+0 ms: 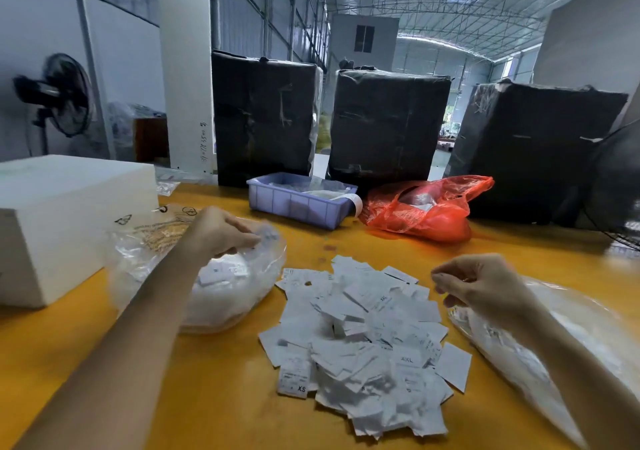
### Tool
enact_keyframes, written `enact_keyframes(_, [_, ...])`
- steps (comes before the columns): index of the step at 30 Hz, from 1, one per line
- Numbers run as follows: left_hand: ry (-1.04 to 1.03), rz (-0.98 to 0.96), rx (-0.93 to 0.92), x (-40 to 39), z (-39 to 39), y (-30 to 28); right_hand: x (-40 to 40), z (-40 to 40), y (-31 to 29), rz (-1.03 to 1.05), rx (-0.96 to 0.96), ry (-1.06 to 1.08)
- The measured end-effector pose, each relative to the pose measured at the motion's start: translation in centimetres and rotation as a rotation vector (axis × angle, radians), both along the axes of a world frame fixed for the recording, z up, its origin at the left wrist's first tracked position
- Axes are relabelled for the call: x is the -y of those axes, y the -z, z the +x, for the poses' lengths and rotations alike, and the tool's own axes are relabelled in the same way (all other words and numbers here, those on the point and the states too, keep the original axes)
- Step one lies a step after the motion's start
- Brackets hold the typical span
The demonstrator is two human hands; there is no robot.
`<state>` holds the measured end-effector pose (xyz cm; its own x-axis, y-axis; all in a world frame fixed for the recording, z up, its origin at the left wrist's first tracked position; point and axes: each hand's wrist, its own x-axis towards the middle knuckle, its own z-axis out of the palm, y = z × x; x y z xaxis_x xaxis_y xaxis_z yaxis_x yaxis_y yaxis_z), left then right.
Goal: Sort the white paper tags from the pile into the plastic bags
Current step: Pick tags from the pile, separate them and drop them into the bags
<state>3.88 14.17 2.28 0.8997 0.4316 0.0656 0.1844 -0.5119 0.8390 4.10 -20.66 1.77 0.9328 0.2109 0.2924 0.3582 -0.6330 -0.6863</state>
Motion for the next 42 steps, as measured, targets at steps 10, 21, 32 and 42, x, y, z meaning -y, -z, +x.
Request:
enact_keyframes(10, [-0.364, 0.315, -0.087, -5.7, 0.2, 2.4, 10.7, 4.3, 0.8, -0.57, -0.369, 0.389])
enact_keyframes(21, [-0.108, 0.435, 0.212, 3.3, 1.5, 0.2, 9.9, 3.2, 2.0, -0.673, -0.3, 0.434])
enact_keyframes(32, [0.458, 0.372, 0.186, 15.7, 0.8, 6.2, 10.8, 4.6, 2.6, -0.39, -0.142, 0.49])
enact_keyframes(42, [0.493, 0.007, 0.262, 16.7, 0.3, 6.1, 7.9, 3.1, 0.1, 0.375, 0.035, 0.237])
